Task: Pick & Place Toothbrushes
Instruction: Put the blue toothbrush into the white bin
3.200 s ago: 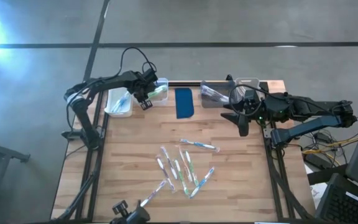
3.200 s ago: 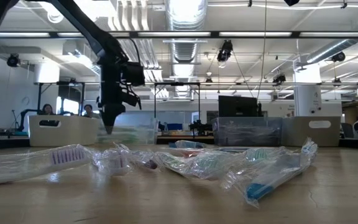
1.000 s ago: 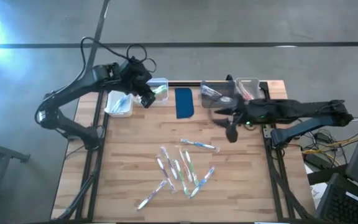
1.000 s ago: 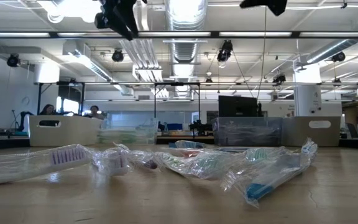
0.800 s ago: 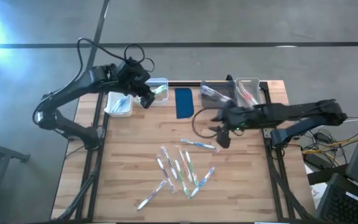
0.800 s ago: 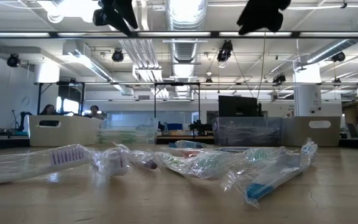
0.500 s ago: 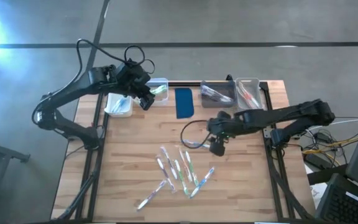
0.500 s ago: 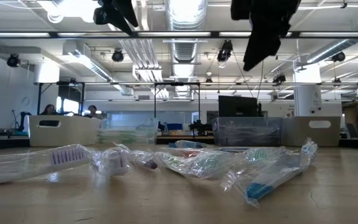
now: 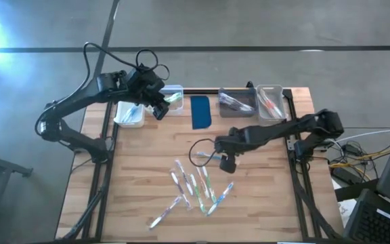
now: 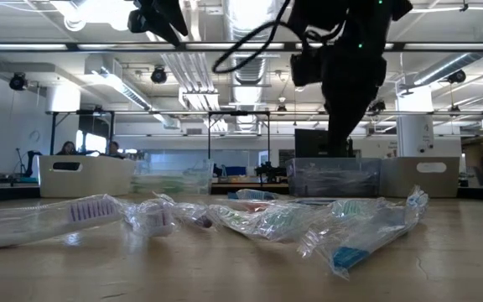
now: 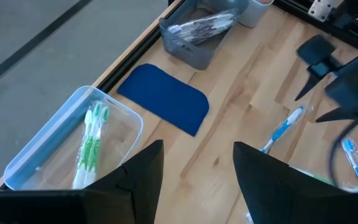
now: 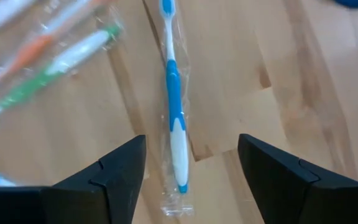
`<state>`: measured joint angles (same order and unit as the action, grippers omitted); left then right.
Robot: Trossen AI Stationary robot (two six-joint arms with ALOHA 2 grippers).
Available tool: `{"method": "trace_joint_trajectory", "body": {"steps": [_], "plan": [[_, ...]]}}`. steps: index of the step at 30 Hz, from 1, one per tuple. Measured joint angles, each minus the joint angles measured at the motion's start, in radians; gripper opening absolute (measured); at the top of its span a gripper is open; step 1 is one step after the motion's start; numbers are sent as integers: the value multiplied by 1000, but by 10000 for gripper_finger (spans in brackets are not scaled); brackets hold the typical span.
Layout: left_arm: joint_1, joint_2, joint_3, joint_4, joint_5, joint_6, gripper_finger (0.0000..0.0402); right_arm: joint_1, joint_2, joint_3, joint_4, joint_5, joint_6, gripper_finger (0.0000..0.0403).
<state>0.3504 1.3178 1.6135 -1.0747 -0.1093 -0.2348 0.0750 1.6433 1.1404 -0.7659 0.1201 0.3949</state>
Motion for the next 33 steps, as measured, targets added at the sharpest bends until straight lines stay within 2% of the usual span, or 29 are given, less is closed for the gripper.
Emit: {"method": "trace_joint_trajectory", "body": {"steps": [6,17,25,29,33], "plan": [[0,0,0,1,0,0,197,-23,81,0,15,-22,-11,258],[0,0,0,1,0,0,197,-34,187,0,101,-79,-66,223],[0,0,0,1,0,0,197,-36,242,1,103,-84,-68,219],[0,0,0,2,0,0,197,-41,245,-6,119,-111,-100,198],[0,0,0,2,0,0,197,-53,249,-10,124,-146,-118,156]]}}
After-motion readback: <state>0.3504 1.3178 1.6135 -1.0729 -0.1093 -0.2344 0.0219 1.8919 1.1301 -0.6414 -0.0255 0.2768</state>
